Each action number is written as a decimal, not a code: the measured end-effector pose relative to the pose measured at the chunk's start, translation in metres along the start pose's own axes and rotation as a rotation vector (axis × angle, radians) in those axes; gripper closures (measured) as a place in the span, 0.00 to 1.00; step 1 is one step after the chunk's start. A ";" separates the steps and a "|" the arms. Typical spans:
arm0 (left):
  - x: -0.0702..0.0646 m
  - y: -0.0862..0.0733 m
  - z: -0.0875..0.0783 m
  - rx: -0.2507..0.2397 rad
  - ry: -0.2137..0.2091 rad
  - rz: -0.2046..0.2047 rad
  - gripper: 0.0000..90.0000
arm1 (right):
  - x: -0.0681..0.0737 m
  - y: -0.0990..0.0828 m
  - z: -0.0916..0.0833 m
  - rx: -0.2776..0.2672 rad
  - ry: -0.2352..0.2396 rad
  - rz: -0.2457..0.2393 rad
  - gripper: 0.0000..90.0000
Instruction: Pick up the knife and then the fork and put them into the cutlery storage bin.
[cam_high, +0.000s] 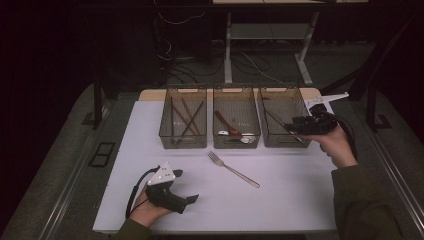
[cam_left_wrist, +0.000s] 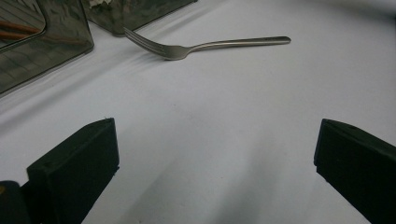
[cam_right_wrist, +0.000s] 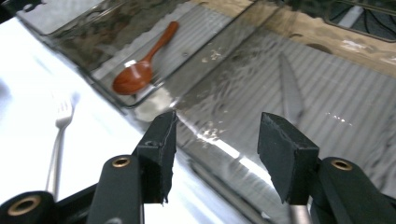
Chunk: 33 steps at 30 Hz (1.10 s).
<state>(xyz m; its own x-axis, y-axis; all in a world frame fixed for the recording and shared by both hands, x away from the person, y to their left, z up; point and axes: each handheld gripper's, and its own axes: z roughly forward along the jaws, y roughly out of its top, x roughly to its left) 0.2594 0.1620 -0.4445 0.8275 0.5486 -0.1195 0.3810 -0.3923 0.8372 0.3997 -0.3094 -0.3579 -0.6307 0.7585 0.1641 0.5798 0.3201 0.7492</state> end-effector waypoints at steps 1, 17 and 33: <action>0.000 0.000 0.000 0.000 0.000 0.001 0.00 | 0.003 -0.001 0.001 -0.003 0.010 0.003 0.52; 0.003 0.000 0.002 -0.003 -0.001 0.009 0.00 | 0.052 0.003 0.022 0.082 0.117 -0.114 0.51; 0.001 0.001 0.003 -0.008 0.002 0.003 0.00 | 0.089 0.007 0.049 0.181 0.163 -0.179 0.54</action>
<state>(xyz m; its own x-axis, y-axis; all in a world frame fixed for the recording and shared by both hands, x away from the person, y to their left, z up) 0.2621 0.1597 -0.4449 0.8281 0.5485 -0.1160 0.3750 -0.3881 0.8419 0.3730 -0.2117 -0.3700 -0.7970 0.5846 0.1519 0.5255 0.5472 0.6515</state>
